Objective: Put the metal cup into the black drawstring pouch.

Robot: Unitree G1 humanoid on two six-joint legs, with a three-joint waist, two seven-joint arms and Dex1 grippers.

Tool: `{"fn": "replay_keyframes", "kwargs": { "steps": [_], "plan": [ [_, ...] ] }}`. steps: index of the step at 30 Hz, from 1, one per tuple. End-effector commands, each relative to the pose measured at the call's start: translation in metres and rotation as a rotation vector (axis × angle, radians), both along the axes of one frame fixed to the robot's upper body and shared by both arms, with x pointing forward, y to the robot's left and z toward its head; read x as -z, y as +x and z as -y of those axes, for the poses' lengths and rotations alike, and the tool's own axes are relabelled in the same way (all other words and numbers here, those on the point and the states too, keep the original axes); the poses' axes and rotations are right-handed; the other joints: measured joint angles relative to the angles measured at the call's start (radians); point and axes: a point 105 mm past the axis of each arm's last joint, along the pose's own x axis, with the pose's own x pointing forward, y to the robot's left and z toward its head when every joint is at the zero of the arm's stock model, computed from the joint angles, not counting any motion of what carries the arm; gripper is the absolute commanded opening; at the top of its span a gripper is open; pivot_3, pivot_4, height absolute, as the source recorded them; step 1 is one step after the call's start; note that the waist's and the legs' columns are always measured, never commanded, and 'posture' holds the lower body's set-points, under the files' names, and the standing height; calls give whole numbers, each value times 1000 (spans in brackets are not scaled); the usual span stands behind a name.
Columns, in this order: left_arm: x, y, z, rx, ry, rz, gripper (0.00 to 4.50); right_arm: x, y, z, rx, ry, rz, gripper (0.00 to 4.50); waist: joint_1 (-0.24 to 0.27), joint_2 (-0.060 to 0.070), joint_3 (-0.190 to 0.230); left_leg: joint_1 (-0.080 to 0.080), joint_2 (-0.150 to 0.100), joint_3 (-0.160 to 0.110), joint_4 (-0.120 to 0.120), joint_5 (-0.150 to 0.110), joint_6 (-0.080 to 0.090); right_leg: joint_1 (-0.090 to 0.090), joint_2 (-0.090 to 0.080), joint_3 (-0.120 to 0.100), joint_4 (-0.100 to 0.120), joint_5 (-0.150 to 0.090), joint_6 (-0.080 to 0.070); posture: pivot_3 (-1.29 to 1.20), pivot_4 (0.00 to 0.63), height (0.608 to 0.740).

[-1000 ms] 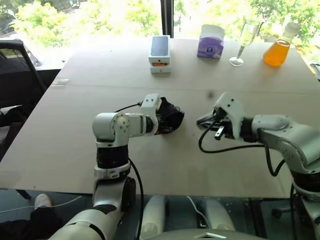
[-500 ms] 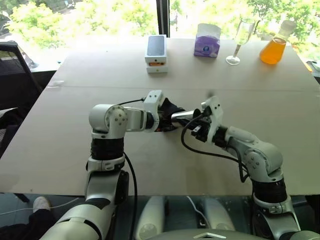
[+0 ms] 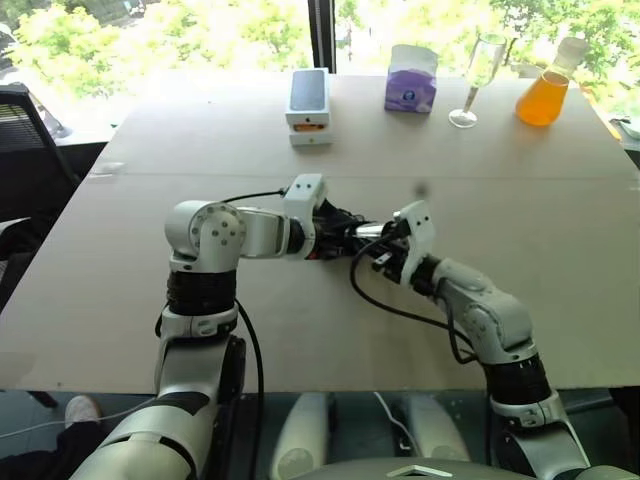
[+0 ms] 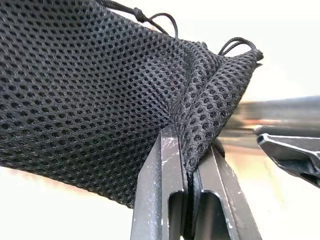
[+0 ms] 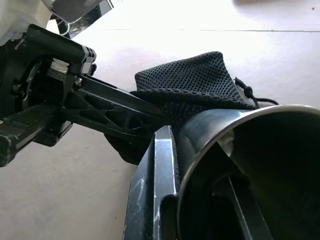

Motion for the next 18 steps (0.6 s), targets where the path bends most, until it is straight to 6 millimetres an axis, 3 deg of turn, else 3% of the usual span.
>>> {"fn": "replay_keyframes", "kwargs": {
  "steps": [1, 9, 14, 18],
  "plan": [
    [-30, -3, 22, 107, -29, 87, 0, -3, -5, -15, -48, 69, 35, 73, 0, 0, 0, -1, 0, 0, 0, 0, 0, 0, 0, 0, 0, 0, 0, 0, 150, 740],
    [-58, -6, 29, 193, 110, 210, 0, 4, -4, -32, -107, 34, 124, 73, -7, 0, 0, -1, 0, 2, -1, 0, -1, -2, 1, 2, 0, 0, 0, 0, 150, 740],
    [-58, -11, 34, 243, 251, 286, 0, -19, 9, -45, -92, 130, 208, 73, -7, 0, 1, -1, 1, 2, -2, 1, -2, -3, 2, 3, 0, 0, 0, 0, 150, 740],
    [-49, -8, 32, 213, 202, 235, 0, -37, 25, -46, -1, 232, 257, 73, -5, 0, 1, -1, 1, 3, -2, 1, -2, -3, 2, 3, 0, 0, 0, 0, 150, 740]
  ]
}}
